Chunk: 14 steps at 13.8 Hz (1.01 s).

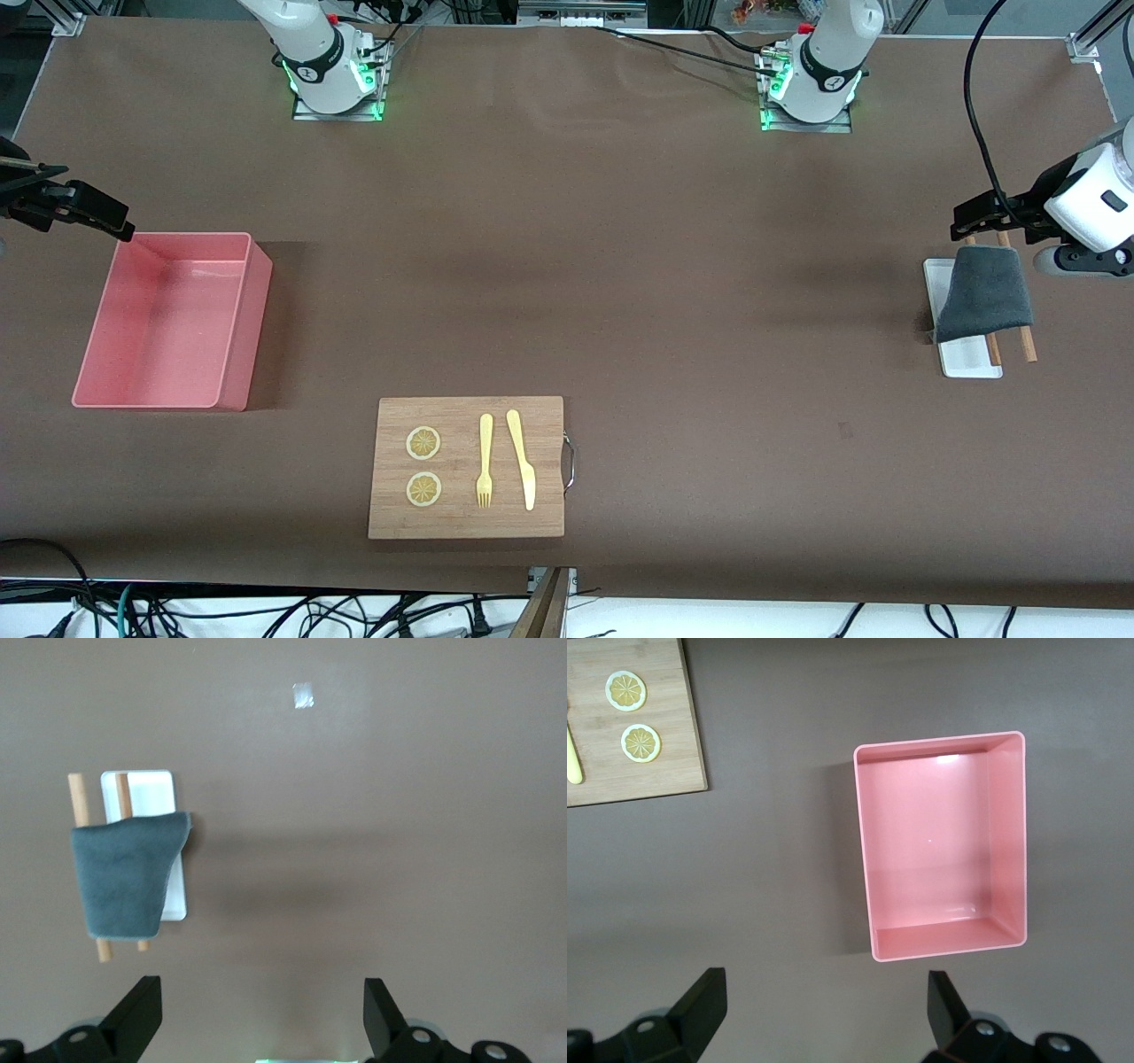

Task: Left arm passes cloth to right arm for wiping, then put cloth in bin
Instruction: 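Lower the left gripper onto the grey cloth on the stand and grasp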

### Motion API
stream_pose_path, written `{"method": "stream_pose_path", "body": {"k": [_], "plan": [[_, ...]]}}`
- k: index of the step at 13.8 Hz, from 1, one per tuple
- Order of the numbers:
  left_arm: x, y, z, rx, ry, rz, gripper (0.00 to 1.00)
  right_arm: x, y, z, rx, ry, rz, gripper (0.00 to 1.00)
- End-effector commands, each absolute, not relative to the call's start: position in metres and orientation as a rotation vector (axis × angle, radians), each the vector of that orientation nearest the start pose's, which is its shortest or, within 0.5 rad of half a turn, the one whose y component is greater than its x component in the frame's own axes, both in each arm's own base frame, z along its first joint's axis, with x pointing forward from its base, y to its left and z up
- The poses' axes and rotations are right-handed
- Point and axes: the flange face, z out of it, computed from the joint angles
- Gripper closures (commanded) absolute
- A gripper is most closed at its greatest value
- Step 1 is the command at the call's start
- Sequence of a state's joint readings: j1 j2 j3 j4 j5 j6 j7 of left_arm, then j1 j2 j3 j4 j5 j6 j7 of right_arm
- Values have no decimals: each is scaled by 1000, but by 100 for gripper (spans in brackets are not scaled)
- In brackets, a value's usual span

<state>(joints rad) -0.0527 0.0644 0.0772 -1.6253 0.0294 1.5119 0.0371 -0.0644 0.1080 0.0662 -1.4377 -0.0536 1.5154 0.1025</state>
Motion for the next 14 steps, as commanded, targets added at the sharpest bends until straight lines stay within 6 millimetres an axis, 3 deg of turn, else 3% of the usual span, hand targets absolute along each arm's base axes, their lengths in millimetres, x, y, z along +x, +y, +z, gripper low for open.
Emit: {"method": "stream_pose_path", "body": {"k": [1, 5, 9, 11, 14], "plan": [[572, 20, 528, -3047, 2, 418, 0, 584, -10, 626, -3185, 144, 31, 0], [598, 34, 429, -2852, 25, 639, 0, 584, -10, 626, -3183, 141, 31, 0], [617, 51, 360, -2658, 110, 607, 0, 584, -10, 626, -3185, 122, 31, 0], [618, 54, 320, -2612, 186, 567, 0, 584, -11, 626, -3184, 124, 31, 0], [605, 57, 278, -2481, 181, 464, 0, 584, -11, 626, -3184, 132, 29, 0]]}}
